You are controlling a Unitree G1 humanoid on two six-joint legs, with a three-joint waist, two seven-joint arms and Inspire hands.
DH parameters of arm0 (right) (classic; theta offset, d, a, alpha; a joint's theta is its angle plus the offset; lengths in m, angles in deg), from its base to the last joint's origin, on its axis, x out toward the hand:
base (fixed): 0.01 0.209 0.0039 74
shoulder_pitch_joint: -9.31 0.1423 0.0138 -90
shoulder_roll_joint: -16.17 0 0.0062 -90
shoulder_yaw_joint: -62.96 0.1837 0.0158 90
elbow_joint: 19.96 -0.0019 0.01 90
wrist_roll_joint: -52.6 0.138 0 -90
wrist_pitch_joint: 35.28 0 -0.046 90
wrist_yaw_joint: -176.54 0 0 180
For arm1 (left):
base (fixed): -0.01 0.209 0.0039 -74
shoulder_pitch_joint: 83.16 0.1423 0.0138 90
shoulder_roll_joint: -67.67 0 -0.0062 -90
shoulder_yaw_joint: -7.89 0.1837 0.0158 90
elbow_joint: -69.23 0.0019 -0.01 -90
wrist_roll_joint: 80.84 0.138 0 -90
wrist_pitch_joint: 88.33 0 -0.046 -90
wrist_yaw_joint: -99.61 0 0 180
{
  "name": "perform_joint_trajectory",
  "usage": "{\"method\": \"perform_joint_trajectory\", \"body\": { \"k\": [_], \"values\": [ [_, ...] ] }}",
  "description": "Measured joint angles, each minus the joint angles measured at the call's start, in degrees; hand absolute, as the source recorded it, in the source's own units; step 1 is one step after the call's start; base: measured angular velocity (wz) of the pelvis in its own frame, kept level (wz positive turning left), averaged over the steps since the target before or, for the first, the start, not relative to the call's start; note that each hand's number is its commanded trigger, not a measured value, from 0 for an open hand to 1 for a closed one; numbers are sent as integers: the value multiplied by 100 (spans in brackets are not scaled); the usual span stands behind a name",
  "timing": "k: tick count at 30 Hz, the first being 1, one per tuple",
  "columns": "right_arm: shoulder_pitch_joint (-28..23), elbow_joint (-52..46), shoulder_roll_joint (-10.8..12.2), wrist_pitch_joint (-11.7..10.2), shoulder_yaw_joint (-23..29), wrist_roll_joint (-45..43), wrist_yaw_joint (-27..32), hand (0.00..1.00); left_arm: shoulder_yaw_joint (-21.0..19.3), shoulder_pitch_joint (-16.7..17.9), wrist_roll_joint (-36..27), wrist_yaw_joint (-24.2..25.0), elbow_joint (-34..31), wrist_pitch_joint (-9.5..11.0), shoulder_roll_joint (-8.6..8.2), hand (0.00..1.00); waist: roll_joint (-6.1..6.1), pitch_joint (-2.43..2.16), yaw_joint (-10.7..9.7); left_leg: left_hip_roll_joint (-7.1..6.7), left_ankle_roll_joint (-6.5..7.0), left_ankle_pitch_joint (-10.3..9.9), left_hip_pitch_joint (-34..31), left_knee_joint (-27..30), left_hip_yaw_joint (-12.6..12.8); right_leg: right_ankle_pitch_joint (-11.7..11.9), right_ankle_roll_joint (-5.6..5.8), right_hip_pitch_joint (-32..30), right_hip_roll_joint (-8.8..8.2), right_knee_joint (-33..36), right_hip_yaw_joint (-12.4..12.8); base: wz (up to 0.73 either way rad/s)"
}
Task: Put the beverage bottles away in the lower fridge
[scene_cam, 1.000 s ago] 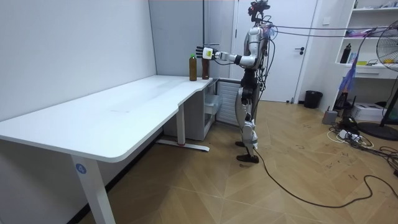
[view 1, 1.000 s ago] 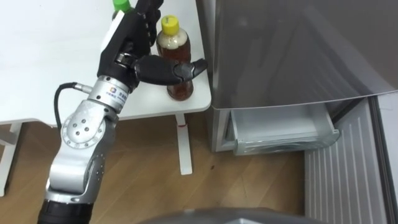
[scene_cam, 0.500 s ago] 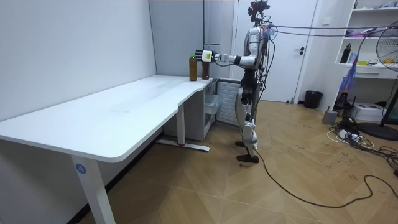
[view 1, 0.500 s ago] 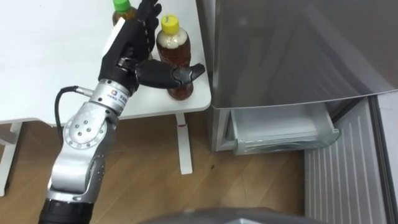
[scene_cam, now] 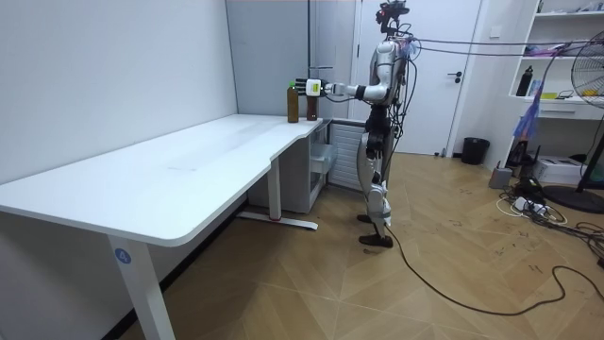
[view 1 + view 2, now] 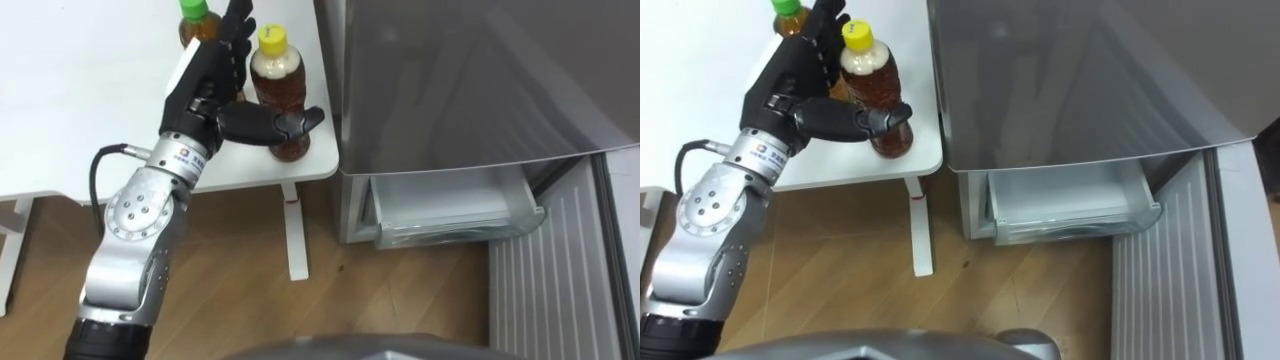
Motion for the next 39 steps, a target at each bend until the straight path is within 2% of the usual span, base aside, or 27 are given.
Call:
{"method": "perform_joint_trajectory", "body": {
  "k": [8,9,10,11,12,13,14,25,27,30,33,39],
  "values": [
    [0,-1,0,8,1,1,0,0,2,0,0,-11,89,-24,-6,0,42,-26,-3,0,0,0,-3,2,0,0,0,-2,0,0,-9,0],
    [1,-1,0,8,1,1,0,0,2,0,0,-12,89,-24,-6,4,43,-26,-4,0,0,0,-3,2,0,0,0,-2,0,0,-9,0],
    [1,-1,0,8,0,1,0,0,3,0,0,-14,89,-24,-6,47,45,-26,-4,1,0,0,-4,2,0,0,0,-4,0,1,-8,0],
    [1,-3,0,8,0,1,0,0,7,0,-1,-14,89,-26,-7,55,47,-25,-7,1,0,0,-6,2,0,0,0,-6,0,0,-5,0],
    [0,-4,0,8,0,5,0,0,13,0,-3,-14,88,-29,-7,77,46,-25,-6,1,0,0,-6,2,-1,0,0,-6,0,0,-3,0],
    [-4,-12,-1,10,0,7,1,0,33,0,-9,-14,88,-32,-6,82,42,-22,-7,0,0,0,-5,2,-2,0,0,-7,0,-1,4,0],
    [-4,-14,-1,10,0,7,2,0,46,0,-9,-14,88,-32,-6,100,42,-22,-7,0,0,0,-5,2,-2,0,0,-7,0,-3,4,0],
    [3,-27,-1,-5,-2,-12,-2,0,165,-2,-67,-16,91,-39,-4,100,12,8,-55,2,0,0,-21,-10,-4,-1,1,-27,0,-7,8,0],
    [3,-28,-1,-3,-2,-17,-8,0,241,-2,-67,-3,101,-71,4,100,6,11,-68,1,0,0,-21,-11,-3,-1,1,-27,-1,-6,9,0],
    [32,-41,0,-5,-11,-11,-14,0,387,-1,-68,129,137,-235,20,100,-7,20,-129,1,0,0,-30,-9,-1,-1,1,-41,-2,-2,8,0],
    [38,-70,2,-5,-61,-7,-6,0,528,-2,-69,251,136,-266,74,100,-35,33,-159,5,0,0,-10,-4,8,-1,0,-45,5,0,18,0],
    [30,-75,6,-5,-201,-2,0,0,554,-7,-69,285,136,-274,162,100,-126,-2,-177,11,0,0,-12,-2,46,2,-4,-67,9,8,29,-3]
  ]
}}
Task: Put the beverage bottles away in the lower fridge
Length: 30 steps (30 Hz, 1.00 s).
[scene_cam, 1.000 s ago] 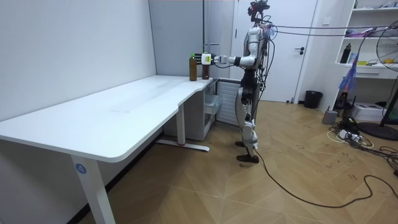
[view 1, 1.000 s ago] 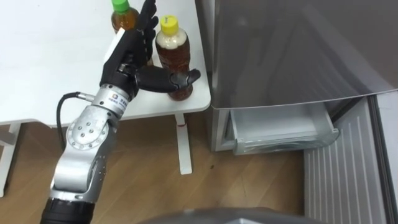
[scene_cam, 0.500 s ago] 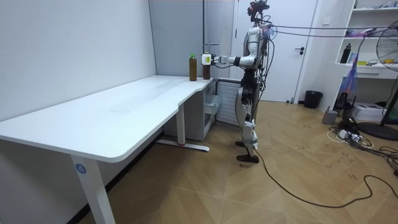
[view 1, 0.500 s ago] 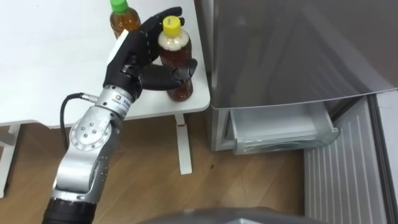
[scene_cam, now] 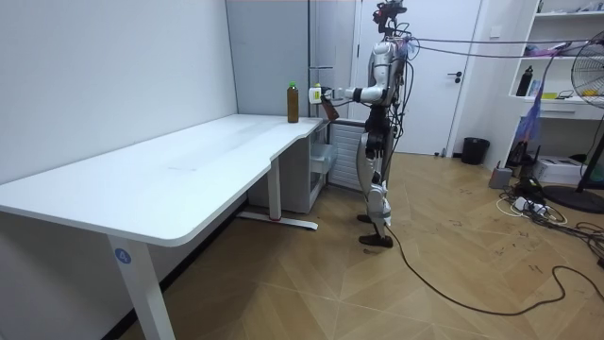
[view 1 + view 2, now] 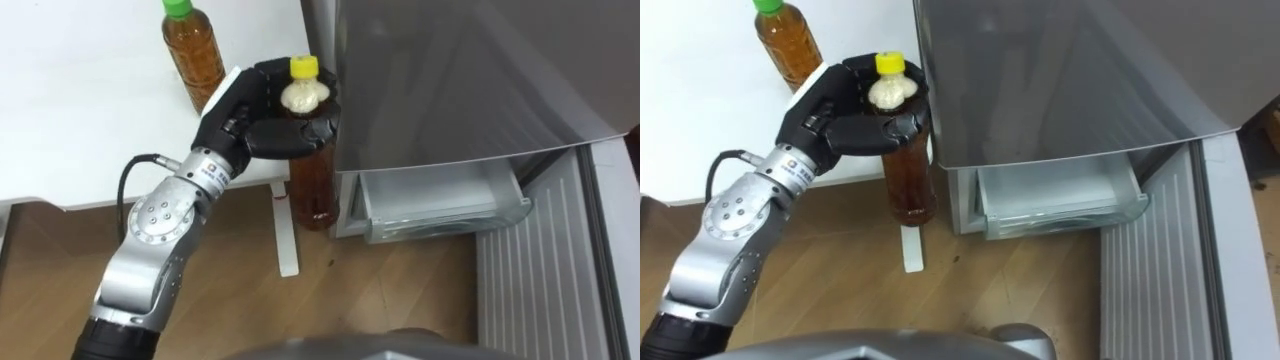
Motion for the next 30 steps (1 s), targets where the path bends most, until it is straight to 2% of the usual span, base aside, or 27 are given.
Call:
{"method": "perform_joint_trajectory", "body": {
  "k": [15,22,26,30],
  "values": [
    [59,-5,5,1,-20,31,-144,0,-5,-1,32,2,-6,0,37,100,31,14,65,3,0,0,-83,16,-2,0,0,-34,-1,-8,-28,0],
    [307,-84,3,-62,-18,32,-149,0,-80,-28,24,109,-86,0,32,100,92,23,73,1,0,0,-84,16,-6,1,-1,-34,0,-13,-27,0],
    [306,-280,-33,-52,-19,46,-38,0,-115,-121,17,103,-179,3,11,100,167,36,202,1,0,0,-93,15,-3,2,-2,-45,0,-7,-22,0],
    [307,-555,-132,-73,-33,54,59,0,-117,-130,16,127,-272,65,-10,100,176,34,262,0,0,0,-173,63,-3,3,-4,-97,-5,0,-32,0]
  ]
}}
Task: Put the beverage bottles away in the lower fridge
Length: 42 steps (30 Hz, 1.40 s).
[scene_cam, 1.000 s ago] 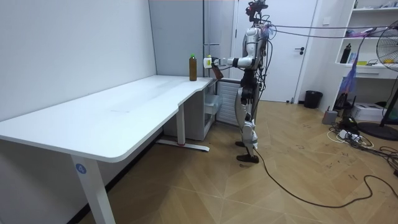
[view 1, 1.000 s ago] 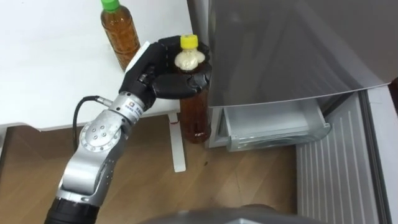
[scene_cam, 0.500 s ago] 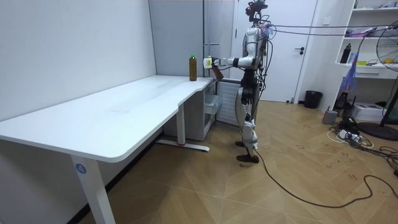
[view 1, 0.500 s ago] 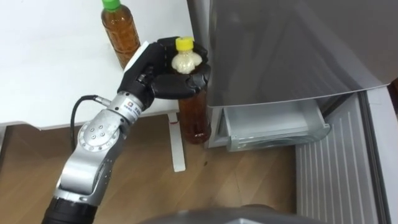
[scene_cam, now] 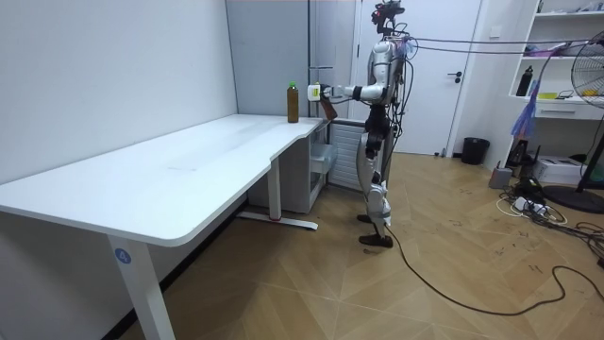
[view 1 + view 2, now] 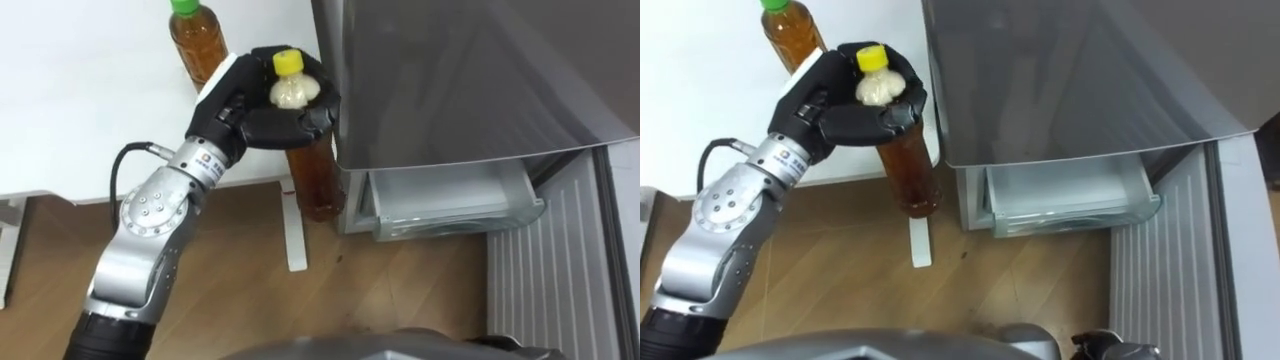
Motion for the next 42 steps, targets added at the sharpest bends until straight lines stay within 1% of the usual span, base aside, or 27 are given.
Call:
{"method": "perform_joint_trajectory", "body": {
  "k": [4,10,15,19,21,23,25,26,30,34,35,39,42],
  "values": [
    [0,-145,-68,-201,-49,29,150,0,5,2,-16,91,2,41,-18,100,2,2,120,12,0,0,-10,0,0,6,-9,-8,9,-3,-8,0],
    [-52,-629,-130,-220,-106,45,214,0,-1,2,-19,60,2,102,-42,100,21,-5,248,15,0,0,-25,-3,4,9,-13,-15,11,-3,-14,0],
    [-57,-1050,-164,-266,-233,12,245,0,2,3,-15,86,1,109,-47,100,33,-13,259,24,-1,1,-40,4,-2,21,-27,-17,8,-6,-68,2],
    [-67,-1301,-162,-274,-241,11,184,0,5,3,-15,103,2,110,-49,100,61,-33,259,28,-3,2,-40,30,-2,30,-35,-17,7,-4,-88,0],
    [-68,-1539,-133,-324,-198,65,119,0,2,4,-15,132,2,113,-53,100,66,-38,258,35,-7,4,-31,31,4,38,-45,-28,9,2,-90,-5],
    [-66,-1858,-11,-460,-202,212,42,0,2,4,-14,194,3,113,-66,100,63,-40,251,47,-23,13,-28,30,4,48,-58,-19,15,-1,-112,2],
    [-50,-2057,207,-677,-233,555,-143,0,21,33,-17,265,10,113,-127,100,68,-44,232,51,-29,17,34,28,-3,49,-59,53,17,-16,-130,7],
    [-51,-2130,289,-708,-249,734,-229,0,19,52,-17,266,27,118,-151,100,74,-48,252,51,-29,17,76,22,-5,49,-59,89,18,-17,-128,0],
    [-76,-2590,349,-718,-453,903,-447,0,16,63,-15,228,187,199,-152,100,45,-30,252,45,-29,17,113,17,-25,49,-58,145,8,-18,-148,2],
    [-106,-3267,347,-724,-556,911,-691,0,16,150,1,222,255,201,-87,100,-64,-17,240,38,-29,17,112,34,-43,51,-55,160,7,-16,-152,1],
    [-115,-3411,349,-725,-573,914,-746,0,16,167,38,212,257,201,-80,100,-92,-22,243,37,-29,17,112,39,-47,52,-54,162,7,-17,-156,0],
    [-186,-3984,349,-691,-612,903,-952,0,6,192,55,188,257,201,-87,100,-112,-28,253,32,-28,17,78,42,-54,54,-50,145,2,-17,-161,1],
    [-234,-4455,351,-691,-697,799,-1252,0,8,218,62,207,256,201,-122,100,-109,-26,252,32,-28,17,81,41,-54,54,-49,151,6,-18,-154,0]
  ]
}}
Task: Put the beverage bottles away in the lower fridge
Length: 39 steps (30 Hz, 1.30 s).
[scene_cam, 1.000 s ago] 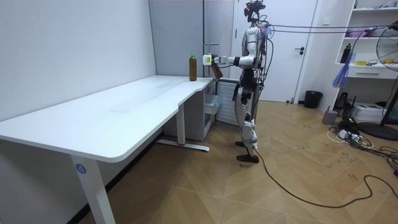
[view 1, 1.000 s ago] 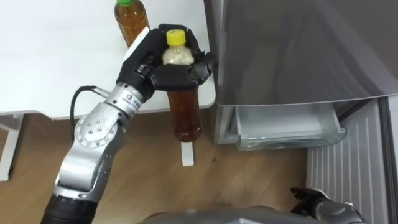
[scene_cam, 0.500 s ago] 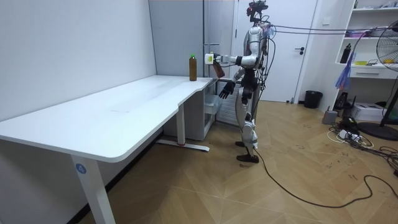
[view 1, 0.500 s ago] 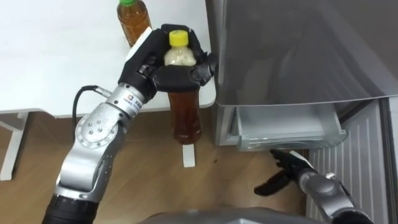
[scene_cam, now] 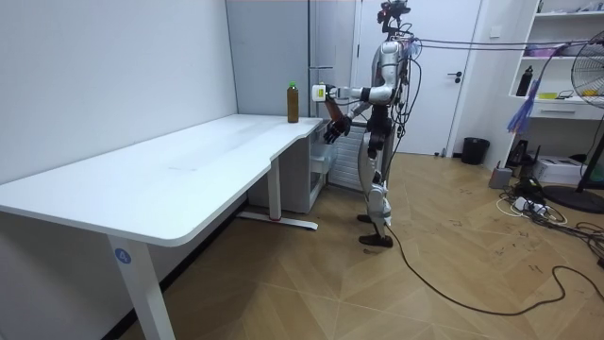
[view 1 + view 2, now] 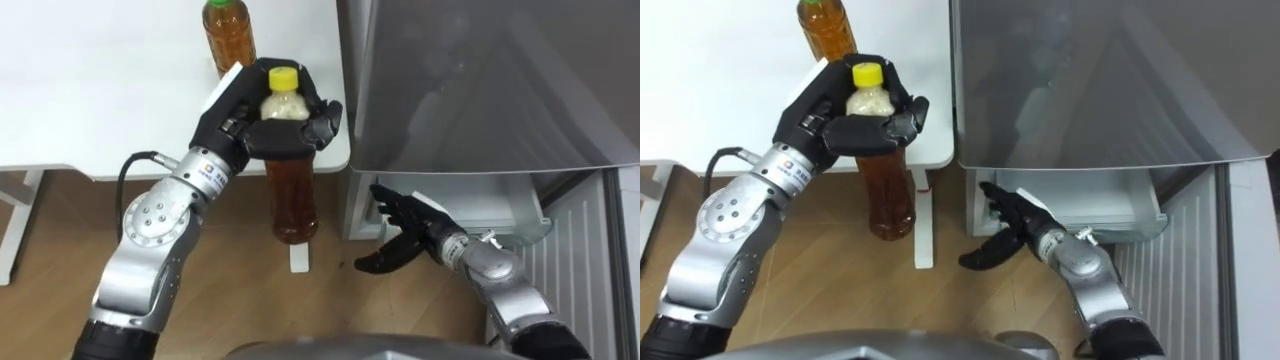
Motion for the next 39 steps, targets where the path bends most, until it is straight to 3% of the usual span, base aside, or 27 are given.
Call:
{"method": "perform_joint_trajectory", "body": {
  "k": [12,21,26,31,36,39],
  "values": [
    [-28,-897,-23,81,-236,-173,-906,0,65,28,337,207,-2,1,-109,100,37,18,16,8,0,-1,-18,-2,3,1,-1,-18,3,14,-6,0],
    [-52,-1287,-253,269,-265,-103,-2055,0,138,28,369,478,24,1,-124,100,60,25,69,3,-1,-3,-10,-10,2,1,-1,-21,-2,19,-3,0],
    [-46,-1332,-240,502,-256,26,-2583,0,225,28,369,589,23,-1,-125,100,-22,17,110,4,-1,-3,-24,-10,1,1,0,-25,-5,12,-12,0],
    [-46,-1334,-238,520,-265,371,-2800,0,296,27,369,604,23,0,-122,100,-165,-31,159,3,-1,-3,-93,17,-4,1,0,-82,-10,25,-4,0],
    [-50,-1328,-252,521,-396,748,-2803,0,407,27,364,590,23,1,-113,100,-180,-15,163,8,-1,-3,-90,27,-15,2,1,-78,-14,37,4,0],
    [-50,-1318,-258,520,-402,1033,-2752,0,447,27,345,575,24,12,-113,100,-174,38,159,9,-1,-3,-92,40,-22,2,1,-74,-14,47,-7,0]
  ]
}}
